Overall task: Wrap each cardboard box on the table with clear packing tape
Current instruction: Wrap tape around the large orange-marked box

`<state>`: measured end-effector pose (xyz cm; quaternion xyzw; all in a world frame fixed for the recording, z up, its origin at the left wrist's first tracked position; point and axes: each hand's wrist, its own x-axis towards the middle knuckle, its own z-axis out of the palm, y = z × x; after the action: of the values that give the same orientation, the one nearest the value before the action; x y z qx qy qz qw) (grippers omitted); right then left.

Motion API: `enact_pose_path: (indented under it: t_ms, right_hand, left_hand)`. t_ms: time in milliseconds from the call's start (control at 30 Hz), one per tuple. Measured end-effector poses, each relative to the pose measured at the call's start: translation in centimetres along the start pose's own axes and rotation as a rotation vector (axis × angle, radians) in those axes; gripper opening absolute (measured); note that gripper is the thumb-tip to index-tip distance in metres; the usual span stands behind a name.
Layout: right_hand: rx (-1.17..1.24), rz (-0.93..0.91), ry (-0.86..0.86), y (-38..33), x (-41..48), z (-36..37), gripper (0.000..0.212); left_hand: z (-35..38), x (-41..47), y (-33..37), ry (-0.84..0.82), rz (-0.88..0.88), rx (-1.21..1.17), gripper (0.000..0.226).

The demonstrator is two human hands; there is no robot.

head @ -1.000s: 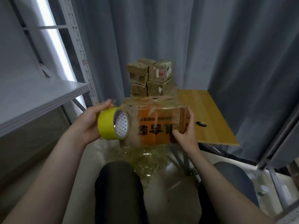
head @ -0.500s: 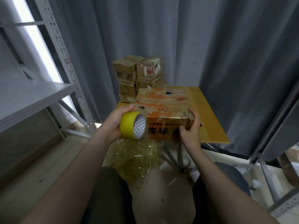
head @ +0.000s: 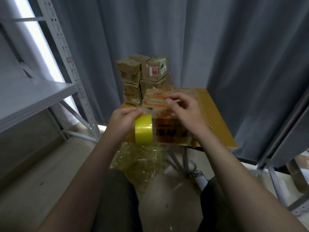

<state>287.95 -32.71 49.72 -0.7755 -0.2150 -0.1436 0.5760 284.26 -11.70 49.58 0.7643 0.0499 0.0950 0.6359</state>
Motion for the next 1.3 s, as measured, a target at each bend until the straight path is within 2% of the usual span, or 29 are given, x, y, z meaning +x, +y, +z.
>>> enact_pose_path:
  t_ms: [67, 100, 233, 333, 433, 500, 567, 667, 700, 833, 1000, 1100, 1300]
  right_hand:
    - [-0.099, 0.022, -0.198, -0.5, 0.4, 1.5, 0.026]
    - [-0.133, 0.029, -0.226, -0.6, 0.5, 2.2, 0.030]
    - [-0.034, 0.077, -0.141, -0.9, 0.9, 3.2, 0.014]
    - [-0.192, -0.016, -0.071, -0.9, 1.0, 3.4, 0.010]
    - [-0.313, -0.122, -0.007, -0.8, 1.0, 3.4, 0.009]
    - [-0.323, -0.118, -0.007, -0.7, 1.5, 3.0, 0.006]
    - [-0.252, -0.029, -0.022, -0.7, 2.2, 2.5, 0.002]
    - [-0.127, 0.119, -0.017, -0.9, 3.7, 1.7, 0.007]
    - [-0.107, 0.157, -0.022, -0.9, 4.3, 1.6, 0.011]
    - [-0.067, 0.213, 0.001, -0.8, 6.9, 1.6, 0.011]
    - [-0.131, 0.230, -0.010, 0.1, 11.1, 2.2, 0.011]
    - [-0.209, 0.228, -0.072, 1.6, 13.0, 3.3, 0.013]
    - [-0.263, 0.269, -0.083, 4.8, 15.6, 4.4, 0.008]
  left_hand:
    - [0.2, -0.7, 0.4, -0.070, 0.053, 0.000, 0.010]
    - [0.4, -1.0, 0.6, -0.099, 0.087, 0.015, 0.011]
    - [0.5, -1.5, 0.9, -0.126, 0.142, 0.108, 0.012]
    - [0.9, -1.6, 1.1, -0.102, 0.079, 0.134, 0.014]
    - [1.9, -1.9, 1.1, -0.151, -0.049, -0.002, 0.025]
    - [2.6, -2.5, 1.0, -0.190, -0.096, -0.131, 0.031]
    - [3.0, -2.4, 0.6, -0.168, -0.052, -0.140, 0.043]
    - [2.6, -1.9, 0.9, -0.108, -0.041, -0.099, 0.077]
    - [2.4, -1.8, 1.1, -0.132, -0.049, -0.095, 0.073]
    - [1.7, -2.7, 1.7, -0.360, -0.118, 0.037, 0.036]
    - [0.7, -3.2, 0.6, -0.547, -0.415, 0.087, 0.039]
    - [0.9, -3.0, 0.1, -0.525, -0.512, -0.011, 0.029]
    - [1.4, -0.7, 0.0, -0.482, -0.498, -0.044, 0.023]
